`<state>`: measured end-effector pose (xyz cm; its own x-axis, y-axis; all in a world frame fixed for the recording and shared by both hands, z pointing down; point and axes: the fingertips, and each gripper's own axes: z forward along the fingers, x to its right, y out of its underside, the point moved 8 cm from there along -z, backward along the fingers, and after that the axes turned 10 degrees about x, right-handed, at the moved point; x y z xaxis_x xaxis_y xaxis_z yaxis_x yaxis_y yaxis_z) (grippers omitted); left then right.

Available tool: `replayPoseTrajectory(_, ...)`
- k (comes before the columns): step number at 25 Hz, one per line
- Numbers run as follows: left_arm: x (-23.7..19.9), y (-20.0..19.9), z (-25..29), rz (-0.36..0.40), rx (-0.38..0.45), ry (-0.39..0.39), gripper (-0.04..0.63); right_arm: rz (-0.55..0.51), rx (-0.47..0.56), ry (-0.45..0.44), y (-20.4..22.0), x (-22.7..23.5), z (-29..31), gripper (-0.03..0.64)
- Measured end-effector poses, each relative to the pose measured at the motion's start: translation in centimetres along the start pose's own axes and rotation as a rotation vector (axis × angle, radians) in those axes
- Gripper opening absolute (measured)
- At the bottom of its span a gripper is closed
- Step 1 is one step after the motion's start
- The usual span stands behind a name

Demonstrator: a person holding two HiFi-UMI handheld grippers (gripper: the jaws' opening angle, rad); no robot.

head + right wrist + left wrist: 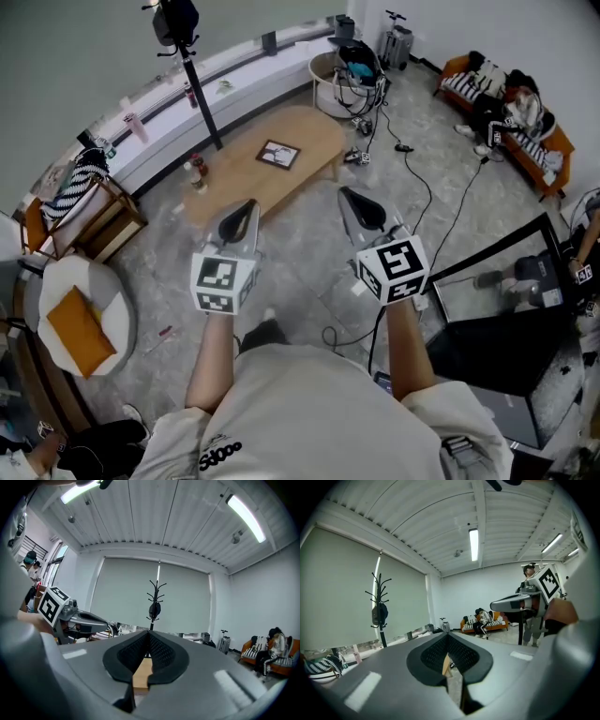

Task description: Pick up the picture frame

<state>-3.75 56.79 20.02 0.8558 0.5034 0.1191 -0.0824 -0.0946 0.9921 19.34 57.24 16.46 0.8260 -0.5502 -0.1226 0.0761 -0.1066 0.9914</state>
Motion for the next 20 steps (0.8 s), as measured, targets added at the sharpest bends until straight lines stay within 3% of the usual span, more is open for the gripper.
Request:
replayPoseTrajectory(10, -2.7, 1.8, 4.9, 0.016, -0.007, 0.020, 0.011, 0.005, -0.016, 0.011, 1.8, 2.5, 4.6, 0.005)
replayPoseTrajectory(20, -11.0, 4.9, 15.3, 0.004, -0.024, 0.031, 0.011, 0.001, -0.036, 0.031, 4.1, 8.2, 16.2, 0.004)
